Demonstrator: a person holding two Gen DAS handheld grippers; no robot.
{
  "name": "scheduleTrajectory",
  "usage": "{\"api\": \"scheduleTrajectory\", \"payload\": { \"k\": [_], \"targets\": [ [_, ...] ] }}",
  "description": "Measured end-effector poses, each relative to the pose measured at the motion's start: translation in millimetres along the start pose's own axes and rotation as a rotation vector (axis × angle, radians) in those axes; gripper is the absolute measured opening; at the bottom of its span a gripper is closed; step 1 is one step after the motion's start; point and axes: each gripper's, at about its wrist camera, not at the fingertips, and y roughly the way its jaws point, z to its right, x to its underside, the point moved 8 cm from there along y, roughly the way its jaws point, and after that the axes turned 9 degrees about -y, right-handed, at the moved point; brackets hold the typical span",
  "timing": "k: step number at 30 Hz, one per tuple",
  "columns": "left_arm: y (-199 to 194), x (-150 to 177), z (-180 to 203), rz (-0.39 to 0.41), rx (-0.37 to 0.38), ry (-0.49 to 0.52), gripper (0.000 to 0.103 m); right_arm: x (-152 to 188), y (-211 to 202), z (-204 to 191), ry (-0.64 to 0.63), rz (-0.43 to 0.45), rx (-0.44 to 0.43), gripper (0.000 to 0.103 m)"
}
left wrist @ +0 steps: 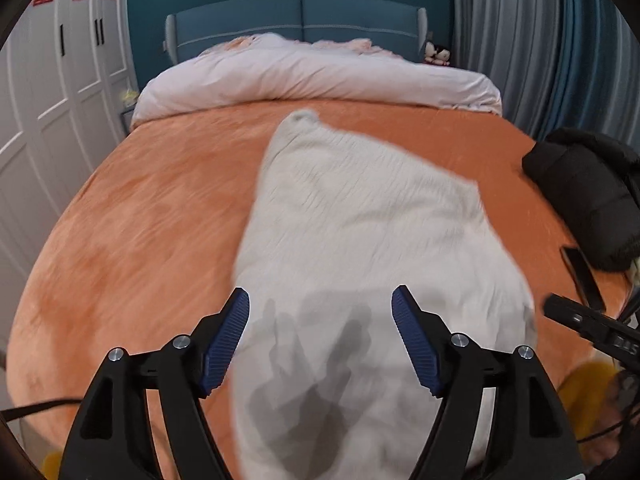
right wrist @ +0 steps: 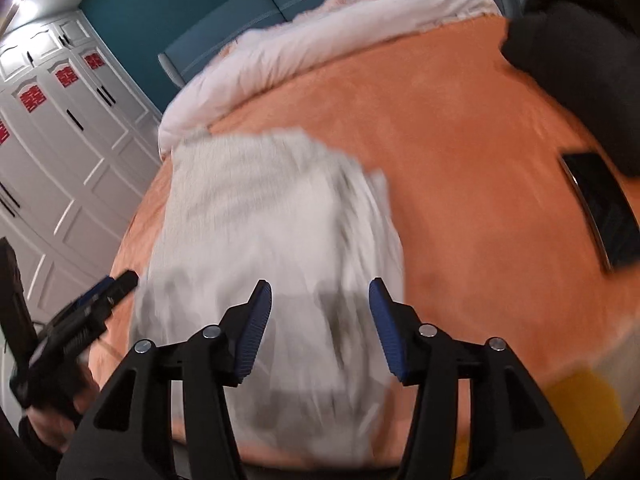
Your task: Fold large clothes
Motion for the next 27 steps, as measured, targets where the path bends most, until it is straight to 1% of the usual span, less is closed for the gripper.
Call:
{"api": "scheduleTrajectory", "payload": {
  "k": [3, 5, 6, 7, 8, 9, 11, 12, 14, 15, 16, 17, 18, 20, 21, 23, 24, 27],
  "targets": [
    [-5.0, 27.5, -11.7, -0.056, -0.008, -0.031, 0.071, 30.0, -0.5, -6.4, -0.013, -0.05, -0.024, 0.053],
    [0.5, 48.1, -19.4, -0.109, -0.017, -0.059, 0.071, 39.3, 8.6, -9.6, -0.019, -0.082, -0.034, 0.053],
    [1.5, 54.2, -23.1, -0.127, -0.025, -0.068, 0.071, 44.3, 17.4, -11.0, -0.013, -0.106, -0.057, 0.053],
    [3.9, 59.2, -25.8, -0.141, -0.034, -0.076, 0.071, 48.4, 26.1, -11.4, -0.003, -0.128, -0.058, 0.053],
    [5.9, 63.0, -29.5, -0.148, -0.043, -0.079, 0.071, 50.8, 31.1, -11.6, 0.006, -0.141, -0.058, 0.038],
    [5.4, 65.6, -31.3, -0.145, -0.052, -0.076, 0.072, 53.3, 36.0, -12.7, 0.018, -0.161, -0.073, 0.002],
    [0.2, 67.0, -34.5, -0.138, -0.069, -0.075, 0.072, 49.6, 26.0, -14.8, 0.039, -0.139, -0.095, 0.002],
    [-2.7, 66.4, -34.7, -0.135, -0.072, -0.077, 0.072, 43.9, 9.4, -17.0, 0.041, -0.097, -0.114, 0.001],
    [-7.8, 65.6, -36.4, -0.126, -0.085, -0.079, 0.072, 38.1, -18.9, -19.3, 0.029, -0.04, -0.121, 0.001],
    [-8.5, 66.6, -37.7, -0.129, -0.096, -0.077, 0.072, 39.1, -32.8, -19.4, 0.022, -0.024, -0.128, 0.001],
    [-8.1, 67.9, -38.5, -0.132, -0.096, -0.078, 0.072, 44.5, -38.4, -18.5, 0.019, -0.031, -0.129, 0.001],
    [-7.0, 70.1, -39.6, -0.135, -0.094, -0.079, 0.073, 48.4, -37.5, -17.7, 0.016, -0.046, -0.122, 0.001],
    [-5.2, 72.8, -39.7, -0.139, -0.096, -0.077, 0.074, 57.6, -30.6, -16.7, 0.005, -0.079, -0.099, 0.001],
    [-2.7, 77.9, -38.0, -0.141, -0.106, -0.064, 0.074, 75.6, -8.9, -11.3, 0.022, -0.156, -0.064, 0.001],
    [-0.5, 81.4, -36.0, -0.147, -0.116, -0.048, 0.076, 88.7, 7.7, -7.3, 0.041, -0.217, -0.049, 0.0],
    [3.6, 85.8, -34.2, -0.149, -0.13, -0.02, 0.081, 102.4, 30.8, -4.8, 0.046, -0.285, -0.008, 0.0],
    [5.3, 87.0, -35.1, -0.149, -0.138, -0.013, 0.084, 104.3, 40.2, -7.9, 0.013, -0.311, 0.029, 0.0],
    [9.3, 89.1, -37.4, -0.149, -0.151, -0.017, 0.084, 100.8, 51.5, -18.4, -0.074, -0.341, 0.104, 0.0]
  ]
}}
